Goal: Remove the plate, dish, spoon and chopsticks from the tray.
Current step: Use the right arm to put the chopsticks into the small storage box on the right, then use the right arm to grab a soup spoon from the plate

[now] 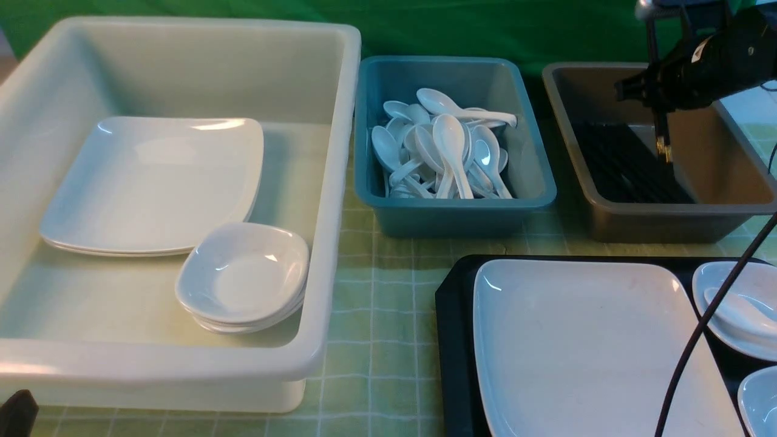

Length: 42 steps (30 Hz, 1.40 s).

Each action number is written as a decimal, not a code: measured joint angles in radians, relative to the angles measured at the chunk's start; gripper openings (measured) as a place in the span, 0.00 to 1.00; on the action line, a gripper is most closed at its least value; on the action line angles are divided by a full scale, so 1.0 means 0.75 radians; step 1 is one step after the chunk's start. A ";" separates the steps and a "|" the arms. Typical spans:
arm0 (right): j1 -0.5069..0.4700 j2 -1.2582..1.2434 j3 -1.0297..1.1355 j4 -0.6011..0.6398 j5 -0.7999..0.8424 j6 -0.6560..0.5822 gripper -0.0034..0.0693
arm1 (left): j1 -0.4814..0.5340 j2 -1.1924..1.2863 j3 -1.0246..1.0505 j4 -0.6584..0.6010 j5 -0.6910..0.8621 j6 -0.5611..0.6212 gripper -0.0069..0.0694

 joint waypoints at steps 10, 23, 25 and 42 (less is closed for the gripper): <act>0.000 -0.092 -0.009 0.001 0.247 -0.028 0.41 | 0.000 0.000 0.000 0.000 0.000 0.002 0.38; -0.019 -0.492 0.027 -0.140 0.973 -0.278 0.06 | 0.000 0.000 0.000 0.000 0.000 0.002 0.38; -0.039 -0.538 0.082 -0.151 0.990 -0.278 0.06 | 0.000 0.000 0.000 0.000 0.000 0.002 0.38; -0.226 -0.572 0.759 -0.178 0.842 -0.410 0.36 | 0.000 0.000 0.000 0.000 0.000 0.002 0.38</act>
